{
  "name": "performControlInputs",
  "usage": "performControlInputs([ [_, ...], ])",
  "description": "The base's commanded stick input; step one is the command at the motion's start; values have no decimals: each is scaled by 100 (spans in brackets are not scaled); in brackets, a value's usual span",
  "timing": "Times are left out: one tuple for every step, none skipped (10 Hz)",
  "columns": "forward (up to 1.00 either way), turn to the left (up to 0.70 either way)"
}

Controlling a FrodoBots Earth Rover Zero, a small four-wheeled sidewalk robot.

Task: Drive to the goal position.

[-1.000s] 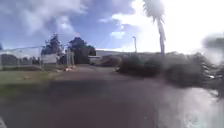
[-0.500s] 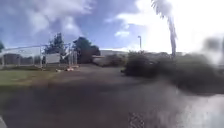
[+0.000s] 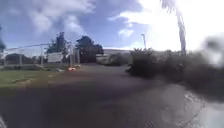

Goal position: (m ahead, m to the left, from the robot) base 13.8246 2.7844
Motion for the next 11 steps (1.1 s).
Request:
performControlInputs([
  [100, 0],
  [100, 0],
  [100, 0],
  [100, 0],
  [100, 0],
  [100, 0],
  [100, 0],
  [100, 0],
  [100, 0],
  [100, 0],
  [100, 0],
])
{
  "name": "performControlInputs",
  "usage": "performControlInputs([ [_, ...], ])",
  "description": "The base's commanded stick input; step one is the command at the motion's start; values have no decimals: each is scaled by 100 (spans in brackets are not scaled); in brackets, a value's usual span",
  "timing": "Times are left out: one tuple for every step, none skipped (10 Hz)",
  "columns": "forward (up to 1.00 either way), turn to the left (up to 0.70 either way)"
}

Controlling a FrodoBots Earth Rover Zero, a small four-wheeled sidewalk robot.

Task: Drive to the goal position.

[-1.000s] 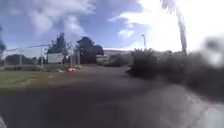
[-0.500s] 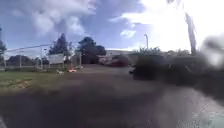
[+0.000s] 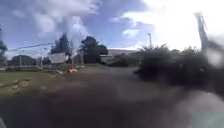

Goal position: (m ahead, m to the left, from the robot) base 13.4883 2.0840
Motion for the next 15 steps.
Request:
performControlInputs([
  [100, 0],
  [100, 0],
  [100, 0],
  [100, 0],
  [100, 0],
  [100, 0],
  [100, 0],
  [100, 0],
  [100, 0],
  [100, 0],
  [100, 0],
  [100, 0],
  [100, 0],
  [100, 0],
  [100, 0],
])
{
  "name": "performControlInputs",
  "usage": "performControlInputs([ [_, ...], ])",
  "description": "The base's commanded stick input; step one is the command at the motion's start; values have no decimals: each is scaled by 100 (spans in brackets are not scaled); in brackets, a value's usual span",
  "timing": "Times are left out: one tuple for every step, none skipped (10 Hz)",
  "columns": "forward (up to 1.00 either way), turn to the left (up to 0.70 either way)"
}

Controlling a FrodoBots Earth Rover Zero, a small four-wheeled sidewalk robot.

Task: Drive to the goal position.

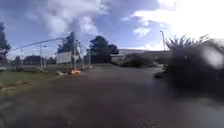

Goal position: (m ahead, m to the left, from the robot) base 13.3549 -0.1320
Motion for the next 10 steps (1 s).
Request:
performControlInputs([
  [100, 0],
  [100, 0],
  [100, 0],
  [100, 0],
  [100, 0],
  [100, 0],
  [100, 0],
  [100, 0],
  [100, 0],
  [100, -5],
])
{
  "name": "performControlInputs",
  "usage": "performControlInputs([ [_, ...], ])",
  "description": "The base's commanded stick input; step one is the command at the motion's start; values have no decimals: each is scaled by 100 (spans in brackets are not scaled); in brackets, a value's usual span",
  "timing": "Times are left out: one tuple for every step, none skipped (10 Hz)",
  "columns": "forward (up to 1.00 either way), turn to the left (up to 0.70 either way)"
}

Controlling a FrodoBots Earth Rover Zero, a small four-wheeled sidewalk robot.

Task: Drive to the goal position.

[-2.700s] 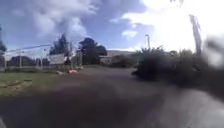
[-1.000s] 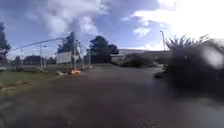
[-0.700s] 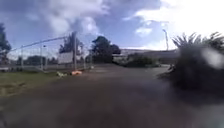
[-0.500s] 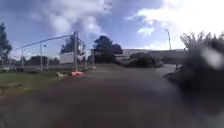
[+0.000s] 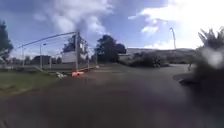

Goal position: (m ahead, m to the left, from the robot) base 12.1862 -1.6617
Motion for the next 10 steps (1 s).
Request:
performControlInputs([
  [100, -15],
  [100, -25],
  [100, -35],
  [100, -35],
  [100, -24],
  [100, -13],
  [100, -3],
  [100, 0],
  [100, 0],
  [100, 0],
])
